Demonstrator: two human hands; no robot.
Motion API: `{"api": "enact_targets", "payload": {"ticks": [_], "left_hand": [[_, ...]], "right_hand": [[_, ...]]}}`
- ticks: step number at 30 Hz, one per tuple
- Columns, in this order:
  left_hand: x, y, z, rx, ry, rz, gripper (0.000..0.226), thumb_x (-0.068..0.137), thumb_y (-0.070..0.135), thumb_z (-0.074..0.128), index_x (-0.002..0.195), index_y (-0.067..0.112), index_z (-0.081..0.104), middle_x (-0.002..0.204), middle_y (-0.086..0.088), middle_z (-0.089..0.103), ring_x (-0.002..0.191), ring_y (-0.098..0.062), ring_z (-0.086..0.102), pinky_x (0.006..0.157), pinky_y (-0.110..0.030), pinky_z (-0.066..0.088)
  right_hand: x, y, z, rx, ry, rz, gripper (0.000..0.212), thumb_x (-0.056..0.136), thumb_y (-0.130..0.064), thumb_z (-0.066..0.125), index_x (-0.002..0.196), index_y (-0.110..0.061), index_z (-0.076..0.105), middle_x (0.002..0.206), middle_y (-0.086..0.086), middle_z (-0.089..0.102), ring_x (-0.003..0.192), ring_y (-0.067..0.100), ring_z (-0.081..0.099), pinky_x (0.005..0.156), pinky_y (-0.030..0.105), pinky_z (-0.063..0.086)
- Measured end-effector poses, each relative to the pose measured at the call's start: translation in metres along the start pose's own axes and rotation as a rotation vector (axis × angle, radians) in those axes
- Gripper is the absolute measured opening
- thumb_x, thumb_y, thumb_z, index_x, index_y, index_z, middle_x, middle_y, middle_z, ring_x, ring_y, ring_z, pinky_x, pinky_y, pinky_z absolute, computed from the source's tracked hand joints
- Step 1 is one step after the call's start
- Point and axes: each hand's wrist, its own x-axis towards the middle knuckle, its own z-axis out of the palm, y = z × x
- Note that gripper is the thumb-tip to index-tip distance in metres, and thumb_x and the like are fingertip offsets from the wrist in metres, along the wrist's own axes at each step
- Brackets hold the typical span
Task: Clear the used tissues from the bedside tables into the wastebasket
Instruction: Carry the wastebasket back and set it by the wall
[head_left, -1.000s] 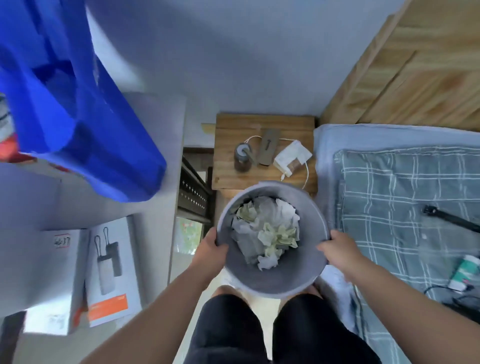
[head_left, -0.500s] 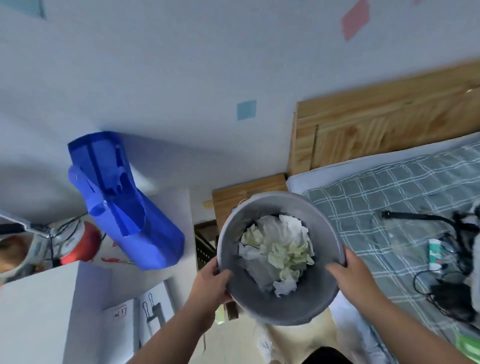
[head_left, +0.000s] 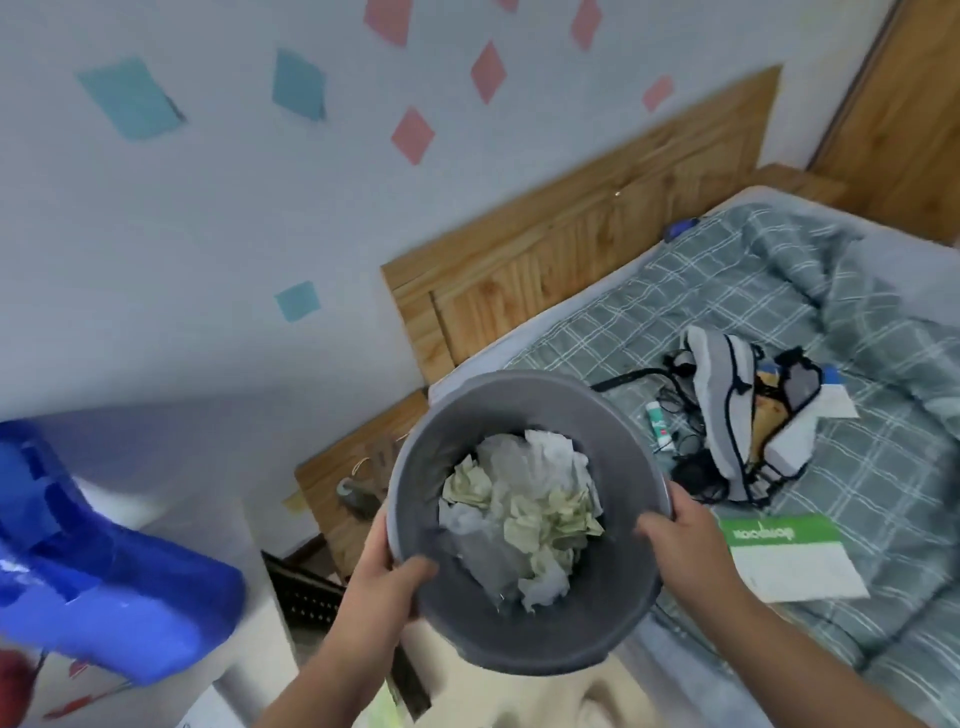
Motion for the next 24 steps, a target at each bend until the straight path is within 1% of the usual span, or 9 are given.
{"api": "enact_targets", "payload": {"ticks": [2, 4, 7, 10, 12, 14, 16, 19, 24], "left_hand": [[0.002, 0.001, 0.012, 0.036, -0.122, -0.002, 0.083, 0.072, 0.009, 0.076, 0.134, 0.061, 0.058, 0.12, 0.006, 0.079, 0.103, -0.026, 0.079, 0.077, -0.047, 0.066], [0.006, -0.002, 0.021, 0.083, -0.227, 0.004, 0.083, 0.07, 0.006, 0.077, 0.132, 0.059, 0.06, 0.122, 0.004, 0.079, 0.104, -0.028, 0.079, 0.077, -0.049, 0.067], [0.01, -0.004, 0.034, 0.147, -0.385, 0.04, 0.087, 0.063, 0.002, 0.075, 0.128, 0.058, 0.063, 0.127, 0.0, 0.077, 0.109, -0.032, 0.077, 0.08, -0.052, 0.066], [0.001, -0.006, 0.058, 0.244, -0.576, 0.07, 0.083, 0.057, 0.011, 0.079, 0.127, 0.054, 0.066, 0.125, -0.004, 0.078, 0.11, -0.035, 0.076, 0.081, -0.054, 0.065], [-0.015, -0.013, 0.078, 0.323, -0.698, 0.073, 0.079, 0.063, 0.011, 0.078, 0.13, 0.051, 0.065, 0.122, -0.006, 0.079, 0.105, -0.036, 0.077, 0.075, -0.048, 0.066], [-0.039, -0.016, 0.105, 0.381, -0.827, 0.067, 0.077, 0.066, 0.008, 0.075, 0.129, 0.052, 0.065, 0.12, -0.004, 0.079, 0.101, -0.033, 0.079, 0.072, -0.045, 0.066], [-0.07, -0.027, 0.139, 0.451, -0.948, 0.075, 0.075, 0.062, 0.013, 0.075, 0.124, 0.054, 0.066, 0.117, -0.002, 0.08, 0.097, -0.03, 0.079, 0.069, -0.042, 0.066], [-0.118, -0.049, 0.187, 0.533, -1.115, 0.061, 0.076, 0.055, 0.019, 0.076, 0.123, 0.053, 0.067, 0.111, 0.0, 0.081, 0.092, -0.028, 0.08, 0.067, -0.038, 0.065], [-0.238, -0.114, 0.275, 0.687, -1.422, 0.085, 0.072, 0.064, 0.007, 0.073, 0.116, 0.057, 0.069, 0.104, -0.003, 0.081, 0.088, -0.026, 0.08, 0.066, -0.036, 0.065]], "right_hand": [[-0.021, 0.011, -0.019, 0.043, 0.102, 0.033, 0.028, 0.074, -0.01, 0.063, 0.079, -0.036, 0.07, 0.067, -0.012, 0.071, 0.069, 0.017, 0.067, 0.056, 0.031, 0.043], [-0.043, 0.03, -0.034, 0.076, 0.228, 0.057, 0.034, 0.079, 0.0, 0.064, 0.073, -0.034, 0.066, 0.063, -0.011, 0.068, 0.07, 0.025, 0.064, 0.057, 0.033, 0.041], [-0.097, 0.051, -0.044, 0.13, 0.383, 0.063, 0.03, 0.078, -0.006, 0.066, 0.08, -0.036, 0.066, 0.066, -0.012, 0.069, 0.064, 0.015, 0.064, 0.055, 0.03, 0.041], [-0.163, 0.077, -0.054, 0.217, 0.587, 0.097, 0.018, 0.063, -0.025, 0.06, 0.079, -0.032, 0.065, 0.066, -0.012, 0.069, 0.065, 0.014, 0.062, 0.056, 0.031, 0.04], [-0.21, 0.095, -0.062, 0.275, 0.686, 0.136, 0.02, 0.059, -0.025, 0.057, 0.077, -0.028, 0.064, 0.066, -0.013, 0.068, 0.064, 0.01, 0.061, 0.057, 0.031, 0.04], [-0.258, 0.115, -0.07, 0.319, 0.786, 0.168, 0.022, 0.059, -0.024, 0.056, 0.076, -0.033, 0.065, 0.066, -0.013, 0.068, 0.056, 0.003, 0.059, 0.056, 0.03, 0.041], [-0.312, 0.136, -0.08, 0.363, 0.897, 0.189, 0.02, 0.06, -0.023, 0.054, 0.073, -0.033, 0.065, 0.064, -0.011, 0.066, 0.055, 0.004, 0.058, 0.056, 0.029, 0.042], [-0.385, 0.168, -0.092, 0.448, 1.073, 0.206, 0.025, 0.062, -0.02, 0.053, 0.081, -0.028, 0.069, 0.068, -0.008, 0.07, 0.058, 0.007, 0.061, 0.049, 0.022, 0.046], [-0.532, 0.238, -0.104, 0.522, 1.392, 0.274, 0.036, 0.065, -0.021, 0.052, 0.09, -0.036, 0.072, 0.075, -0.009, 0.074, 0.059, 0.002, 0.065, 0.047, 0.016, 0.049]]}}
